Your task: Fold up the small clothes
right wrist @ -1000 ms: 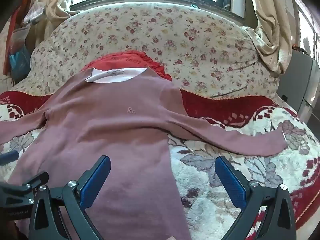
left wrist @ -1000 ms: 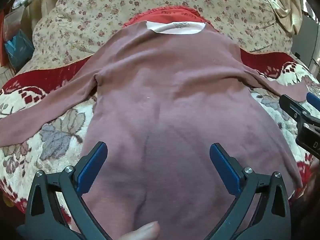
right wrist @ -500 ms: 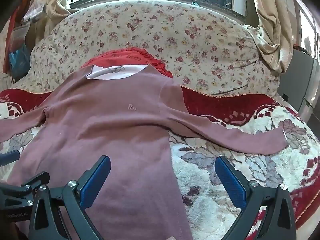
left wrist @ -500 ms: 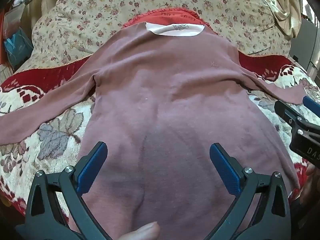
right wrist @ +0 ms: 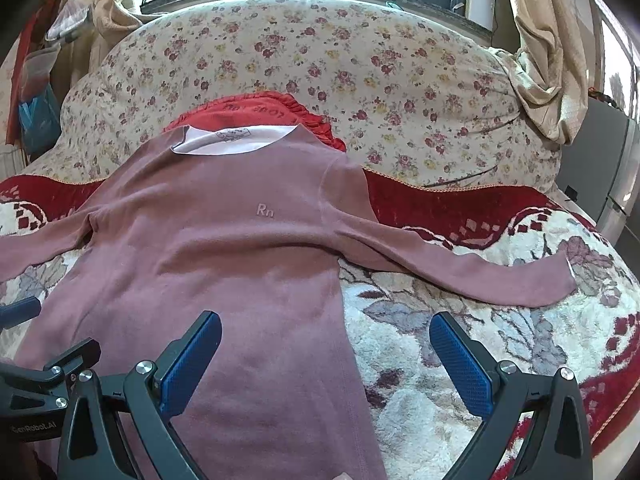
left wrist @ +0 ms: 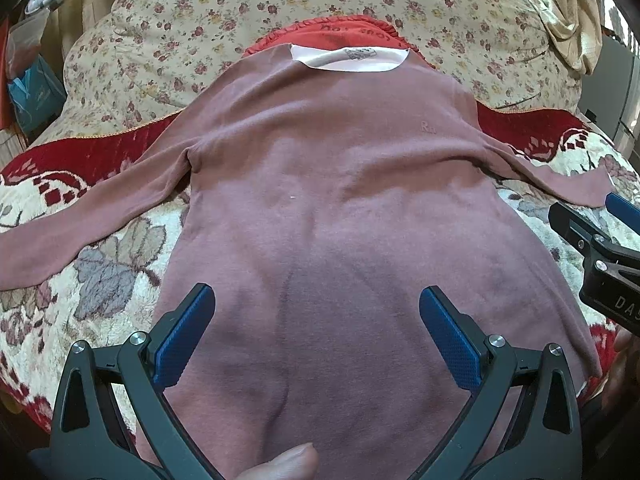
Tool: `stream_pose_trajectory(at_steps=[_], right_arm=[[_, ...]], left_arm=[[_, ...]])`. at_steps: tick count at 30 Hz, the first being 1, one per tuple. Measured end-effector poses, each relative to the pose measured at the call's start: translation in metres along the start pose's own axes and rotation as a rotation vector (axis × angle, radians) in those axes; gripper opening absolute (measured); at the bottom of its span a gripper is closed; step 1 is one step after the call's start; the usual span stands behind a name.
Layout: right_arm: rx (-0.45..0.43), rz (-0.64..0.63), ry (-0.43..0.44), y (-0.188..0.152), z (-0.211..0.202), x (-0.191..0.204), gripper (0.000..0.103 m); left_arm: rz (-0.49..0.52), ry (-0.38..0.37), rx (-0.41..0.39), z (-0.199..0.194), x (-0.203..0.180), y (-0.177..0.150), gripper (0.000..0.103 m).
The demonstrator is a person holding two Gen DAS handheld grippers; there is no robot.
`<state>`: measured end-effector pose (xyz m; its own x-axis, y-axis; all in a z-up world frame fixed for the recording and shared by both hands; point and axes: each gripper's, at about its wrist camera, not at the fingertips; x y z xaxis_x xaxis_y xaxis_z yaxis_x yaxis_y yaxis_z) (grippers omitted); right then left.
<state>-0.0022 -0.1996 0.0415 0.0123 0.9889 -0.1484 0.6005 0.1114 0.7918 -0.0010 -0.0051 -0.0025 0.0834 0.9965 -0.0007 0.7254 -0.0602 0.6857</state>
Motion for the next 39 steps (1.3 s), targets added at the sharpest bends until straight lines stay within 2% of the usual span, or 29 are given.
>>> stream_pose_trajectory(at_steps=[39], right_arm=[[0.003,-0.001,-0.003,-0.0001,0.0,-0.0028,0.103]], left_arm=[[0.0,0.021,0.015,0.0076,0.0034,-0.0031,0.103]])
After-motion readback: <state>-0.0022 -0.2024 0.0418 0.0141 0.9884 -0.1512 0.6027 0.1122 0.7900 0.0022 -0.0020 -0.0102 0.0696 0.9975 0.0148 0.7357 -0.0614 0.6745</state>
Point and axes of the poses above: each gripper's, at about its wrist camera, not at the fingertips, and z roughly the way its jaws point, x to its left, y to its top, and after that the axes turned 1 degree about z, right-handed
